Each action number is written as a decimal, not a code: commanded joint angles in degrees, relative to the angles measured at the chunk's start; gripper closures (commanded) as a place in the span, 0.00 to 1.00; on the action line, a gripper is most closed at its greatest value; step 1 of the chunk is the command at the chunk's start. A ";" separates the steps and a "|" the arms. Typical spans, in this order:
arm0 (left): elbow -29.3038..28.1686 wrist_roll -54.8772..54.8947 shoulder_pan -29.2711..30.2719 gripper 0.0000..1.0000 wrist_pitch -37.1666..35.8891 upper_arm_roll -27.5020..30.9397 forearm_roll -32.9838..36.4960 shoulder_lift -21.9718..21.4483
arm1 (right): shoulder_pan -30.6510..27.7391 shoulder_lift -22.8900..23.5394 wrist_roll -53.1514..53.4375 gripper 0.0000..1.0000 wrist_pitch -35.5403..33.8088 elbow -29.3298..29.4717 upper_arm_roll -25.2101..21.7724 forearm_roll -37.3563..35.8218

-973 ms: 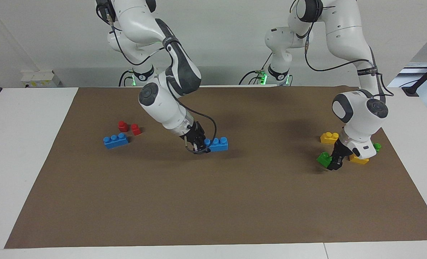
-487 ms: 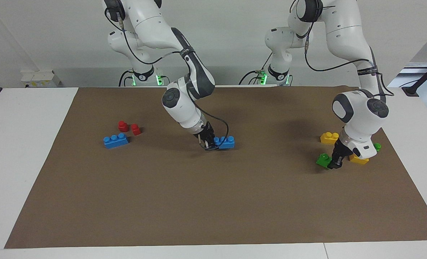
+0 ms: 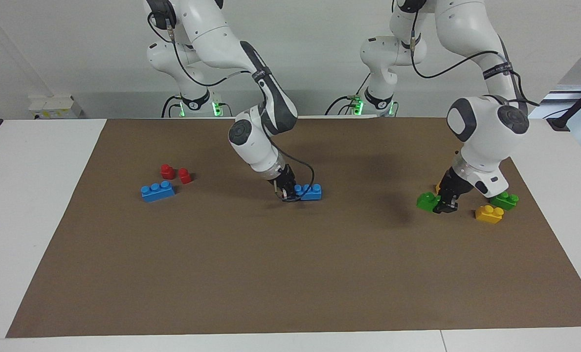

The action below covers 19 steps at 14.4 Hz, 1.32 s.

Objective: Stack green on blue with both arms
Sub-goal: 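Carry the green brick and blue brick toward the table center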

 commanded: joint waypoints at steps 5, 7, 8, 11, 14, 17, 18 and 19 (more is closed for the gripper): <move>-1.95 -24.12 -12.96 1.00 -6.33 0.74 0.22 -6.04 | 0.07 -0.51 -0.14 1.00 3.27 -3.17 -0.08 1.64; -2.13 -33.00 -17.00 1.00 -6.24 0.74 0.22 -6.30 | 0.16 -0.69 -0.05 1.00 3.36 -3.79 -0.16 1.65; -2.48 -36.88 -18.94 1.00 -5.80 0.74 0.48 -6.39 | 0.16 -0.69 -0.14 1.00 3.36 -3.87 -0.16 1.65; -5.28 -47.25 -24.39 1.00 -3.00 0.74 3.90 -7.70 | 0.07 -0.69 -0.14 1.00 3.44 -3.88 -0.16 1.65; -7.22 -62.26 -27.13 1.00 -0.27 0.65 6.46 -7.80 | 0.07 -0.69 -0.22 1.00 3.97 -3.96 -0.16 1.65; -7.40 -72.57 -27.74 1.00 0.61 0.65 6.64 -6.13 | 0.07 -0.69 -0.66 1.00 4.06 -4.05 -0.16 1.64; -7.66 -76.25 -27.83 1.00 2.10 0.65 6.64 -5.17 | 0.07 -0.69 -0.75 1.00 3.97 -4.05 -0.16 1.65; -7.84 -78.12 -27.84 1.00 3.85 0.56 6.64 -4.38 | 0.07 -0.69 -0.84 1.00 3.97 -4.05 -0.16 1.65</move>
